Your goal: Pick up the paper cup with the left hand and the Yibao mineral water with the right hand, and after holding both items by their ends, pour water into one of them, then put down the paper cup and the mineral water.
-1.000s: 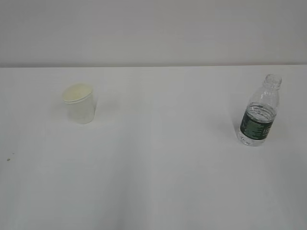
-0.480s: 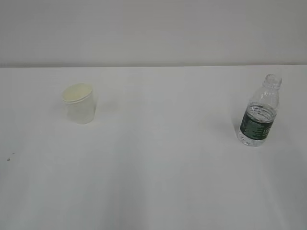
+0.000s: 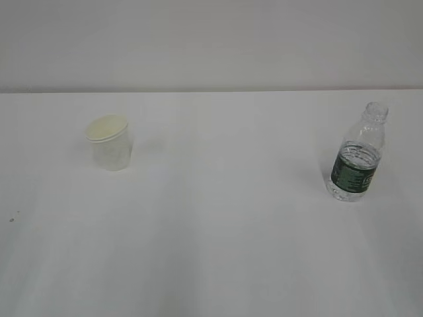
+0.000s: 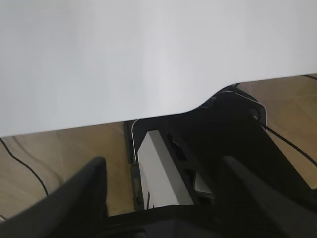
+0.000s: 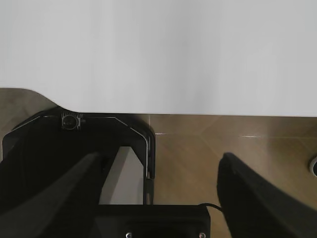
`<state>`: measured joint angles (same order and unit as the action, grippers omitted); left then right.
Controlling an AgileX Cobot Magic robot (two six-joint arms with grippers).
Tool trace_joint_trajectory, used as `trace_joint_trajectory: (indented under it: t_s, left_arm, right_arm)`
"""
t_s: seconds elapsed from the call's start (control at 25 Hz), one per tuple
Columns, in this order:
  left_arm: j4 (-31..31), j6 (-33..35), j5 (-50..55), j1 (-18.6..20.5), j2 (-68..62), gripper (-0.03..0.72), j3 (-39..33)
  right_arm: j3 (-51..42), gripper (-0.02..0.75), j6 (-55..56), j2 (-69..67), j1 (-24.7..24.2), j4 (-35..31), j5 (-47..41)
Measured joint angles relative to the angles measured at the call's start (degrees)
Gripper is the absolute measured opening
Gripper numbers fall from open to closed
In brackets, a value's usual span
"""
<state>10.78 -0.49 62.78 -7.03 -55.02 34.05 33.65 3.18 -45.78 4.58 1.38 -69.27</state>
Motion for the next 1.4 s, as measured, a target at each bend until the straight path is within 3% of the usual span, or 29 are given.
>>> trace_joint_trajectory:
  t_s: [0.68, 1.4]
  left_arm:
    - [0.0, -1.5, 5.7, 0.0, -5.9, 0.501, 0.1]
    - [0.0, -1.5, 5.0, 0.0, -15.8, 0.479, 0.6]
  right_arm:
    - [0.0, 0.552, 0.1, -8.8, 0.0, -0.5, -0.6]
    - [0.4, 0.552, -2.2, -15.9, 0.0, -3.8, -0.5]
